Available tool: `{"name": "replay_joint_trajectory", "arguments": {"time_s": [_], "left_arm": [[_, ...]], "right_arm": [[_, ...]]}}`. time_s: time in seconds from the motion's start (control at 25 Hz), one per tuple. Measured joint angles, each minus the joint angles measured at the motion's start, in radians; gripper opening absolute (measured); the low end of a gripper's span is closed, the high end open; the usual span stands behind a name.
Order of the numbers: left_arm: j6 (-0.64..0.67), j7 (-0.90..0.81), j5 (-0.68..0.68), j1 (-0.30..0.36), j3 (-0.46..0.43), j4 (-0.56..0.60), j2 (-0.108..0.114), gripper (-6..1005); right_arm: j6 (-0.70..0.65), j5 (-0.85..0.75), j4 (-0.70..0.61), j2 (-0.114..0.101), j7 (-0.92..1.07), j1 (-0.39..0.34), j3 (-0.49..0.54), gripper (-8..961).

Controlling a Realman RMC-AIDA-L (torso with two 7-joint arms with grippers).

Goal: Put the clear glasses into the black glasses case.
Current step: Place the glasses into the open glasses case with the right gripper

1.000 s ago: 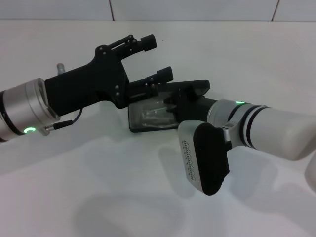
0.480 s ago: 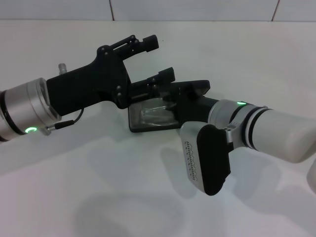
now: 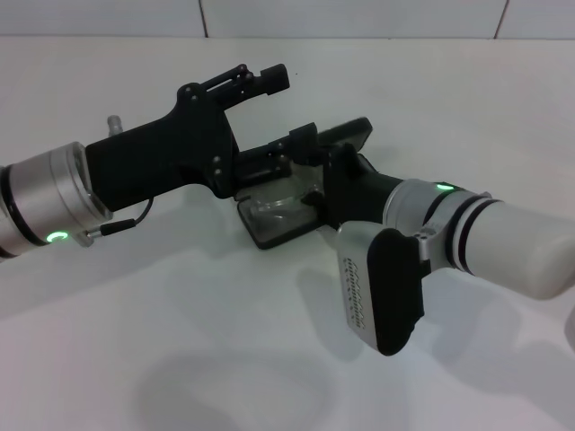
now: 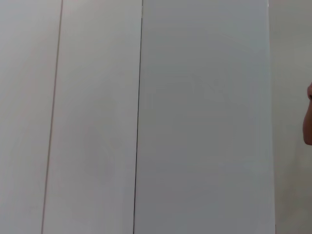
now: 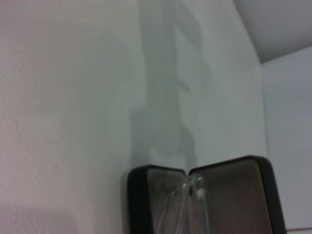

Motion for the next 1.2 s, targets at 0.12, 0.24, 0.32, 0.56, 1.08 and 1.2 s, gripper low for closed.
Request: {"name": "replay_joint_trajectory", "arguments": {"time_s": [0.12, 0.24, 0.32, 0.56, 1.08, 1.2], "left_arm": [[0.000, 0.000, 0.000, 0.000, 0.000, 0.000, 0.000, 786], [0.000, 0.000, 0.000, 0.000, 0.000, 0.000, 0.000, 786], [0.000, 0.000, 0.000, 0.000, 0.000, 0.000, 0.000, 786], [0.000, 0.000, 0.000, 0.005, 0.000, 0.000, 0.001, 786], [0.000, 0.004, 0.000, 0.008, -0.005, 0.000, 0.010, 786], [0.000, 0.008, 0.000, 0.009, -0.006, -0.001, 0.014, 786]], "right_arm": [[0.023, 0.000, -0.008, 0.000, -0.006, -0.016, -0.002, 376], [0.022, 0.002, -0.015, 0.000, -0.008, -0.019, -0.003, 441], [0.024, 0.005, -0.018, 0.000, -0.008, -0.024, -0.001, 467], [0.036, 0.007, -0.043, 0.000, -0.008, -0.046, 0.001, 516], [-0.116, 0.092, -0.163, -0.005, -0.007, -0.065, 0.003, 516], [-0.129, 0.097, -0.183, -0.007, -0.008, -0.067, 0.000, 516]]}}
